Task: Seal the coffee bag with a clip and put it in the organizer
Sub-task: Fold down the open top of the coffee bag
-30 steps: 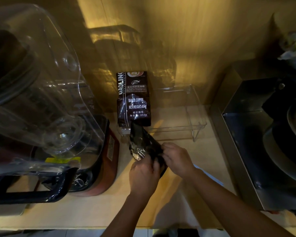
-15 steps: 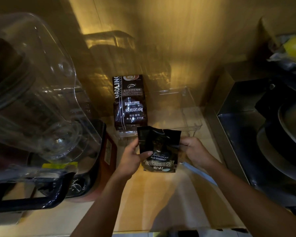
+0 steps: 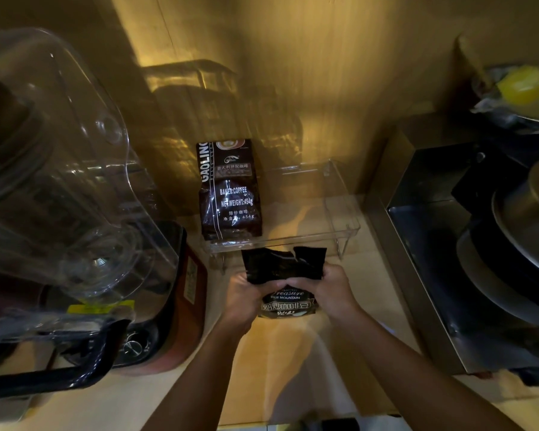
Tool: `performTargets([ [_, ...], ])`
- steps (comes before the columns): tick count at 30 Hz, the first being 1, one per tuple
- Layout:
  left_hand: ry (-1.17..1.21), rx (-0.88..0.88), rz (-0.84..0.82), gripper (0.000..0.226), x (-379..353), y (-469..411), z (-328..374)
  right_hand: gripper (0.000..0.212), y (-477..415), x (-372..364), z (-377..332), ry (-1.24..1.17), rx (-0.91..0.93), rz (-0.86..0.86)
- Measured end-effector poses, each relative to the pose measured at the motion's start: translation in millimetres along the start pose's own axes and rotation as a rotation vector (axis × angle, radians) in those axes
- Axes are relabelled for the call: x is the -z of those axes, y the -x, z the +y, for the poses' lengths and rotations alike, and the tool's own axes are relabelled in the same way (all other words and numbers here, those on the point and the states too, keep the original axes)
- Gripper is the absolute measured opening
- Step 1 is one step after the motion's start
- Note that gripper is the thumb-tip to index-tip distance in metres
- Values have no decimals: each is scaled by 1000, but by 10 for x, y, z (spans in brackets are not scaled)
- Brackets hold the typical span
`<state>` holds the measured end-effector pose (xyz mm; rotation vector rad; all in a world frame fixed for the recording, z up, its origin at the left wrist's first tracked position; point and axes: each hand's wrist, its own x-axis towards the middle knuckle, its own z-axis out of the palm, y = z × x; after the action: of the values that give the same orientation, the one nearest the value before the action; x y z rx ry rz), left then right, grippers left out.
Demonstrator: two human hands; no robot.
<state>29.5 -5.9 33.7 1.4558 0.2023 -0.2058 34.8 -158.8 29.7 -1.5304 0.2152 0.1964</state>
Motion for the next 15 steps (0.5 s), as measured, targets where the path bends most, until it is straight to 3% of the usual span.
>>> performTargets([
  [4,153,68,31,13,23,38,-32,14,-14,1,-11,-194,-50,-17],
  [7,277,106,83,14,64,61,-27,10,27,41,-19,-330,-107,-33],
  [10,275,91,195,8,116,58,35,4,47,86,-49,-318,-122,-4],
  [15,127,-34,322,28,149,25,89,19,-18,105,-76,-192,-11,165],
])
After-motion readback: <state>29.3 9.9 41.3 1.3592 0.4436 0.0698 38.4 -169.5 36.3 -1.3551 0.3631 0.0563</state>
